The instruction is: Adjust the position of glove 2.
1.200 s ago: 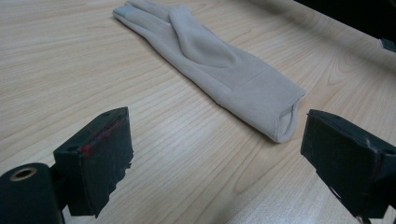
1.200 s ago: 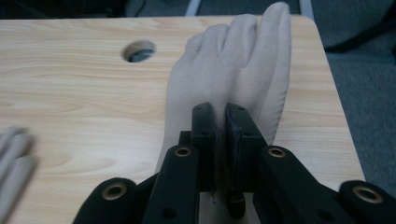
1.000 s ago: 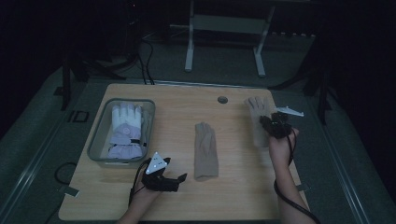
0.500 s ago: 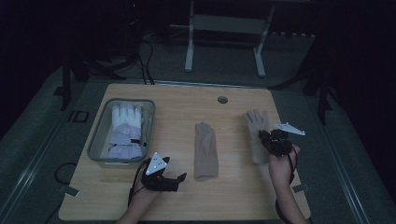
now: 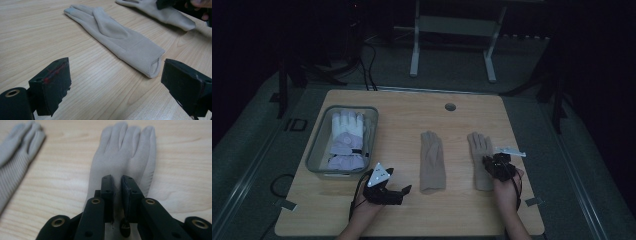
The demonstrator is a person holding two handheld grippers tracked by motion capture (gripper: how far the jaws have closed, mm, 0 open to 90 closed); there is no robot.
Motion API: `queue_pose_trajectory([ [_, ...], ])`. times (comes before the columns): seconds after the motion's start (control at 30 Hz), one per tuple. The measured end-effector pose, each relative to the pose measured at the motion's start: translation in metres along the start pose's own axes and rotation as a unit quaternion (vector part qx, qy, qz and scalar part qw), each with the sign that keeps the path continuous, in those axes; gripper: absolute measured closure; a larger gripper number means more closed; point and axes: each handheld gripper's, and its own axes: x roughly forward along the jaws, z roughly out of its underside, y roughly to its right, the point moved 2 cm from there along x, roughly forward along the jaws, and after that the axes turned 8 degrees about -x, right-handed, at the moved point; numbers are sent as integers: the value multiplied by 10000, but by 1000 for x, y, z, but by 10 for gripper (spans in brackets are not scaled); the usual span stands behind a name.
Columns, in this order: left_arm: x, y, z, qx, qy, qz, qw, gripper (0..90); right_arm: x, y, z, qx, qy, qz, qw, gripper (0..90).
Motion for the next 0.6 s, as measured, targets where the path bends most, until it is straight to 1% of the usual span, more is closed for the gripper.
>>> queue_pose_trajectory([
  [0.07, 0, 0, 0, 8, -14, 2, 10000, 95, 5, 0, 3, -28, -96, 7, 10000, 777],
  [0.1, 0, 1, 0, 16, -12, 8, 10000, 95, 7, 0, 4, -51, -159, -38, 9999, 763],
  [0.13, 0, 1, 0, 16, -12, 8, 10000, 95, 7, 0, 4, -51, -159, -38, 9999, 763],
  [0.2, 1, 1, 0, 11, -20, 11, 10000, 95, 10, -3, 8, -175, -183, -27, 9997, 705],
  [0.27, 1, 1, 1, -4, -25, 14, 10000, 95, 9, -2, 7, -146, -189, -61, 9997, 654],
  [0.3, 1, 1, 1, 2, -30, 14, 10000, 95, 7, -2, 5, -108, -198, -117, 9997, 601],
  [0.33, 1, 1, 1, 10, -33, 12, 10000, 95, 4, -1, 3, -118, -167, -153, 9997, 571],
  [0.4, 1, 1, 1, 10, -29, 11, 10000, 95, -2, 1, -1, -149, -149, -233, 9995, 535],
  [0.43, 1, 1, 1, 10, -28, 16, 10000, 95, -6, 2, -4, -178, -85, -287, 9994, 522],
  [0.53, 1, 1, 1, -8, -26, 26, 10000, 95, -16, 7, -14, -444, 31, -446, 9980, 501],
  [0.57, 1, 1, 1, -2, -27, 18, 10000, 95, -19, 9, -17, -570, 94, -530, 9969, 497],
  [0.6, 1, 1, 1, 0, -24, 19, 10000, 95, -20, 11, -19, -702, 92, -621, 9956, 489],
])
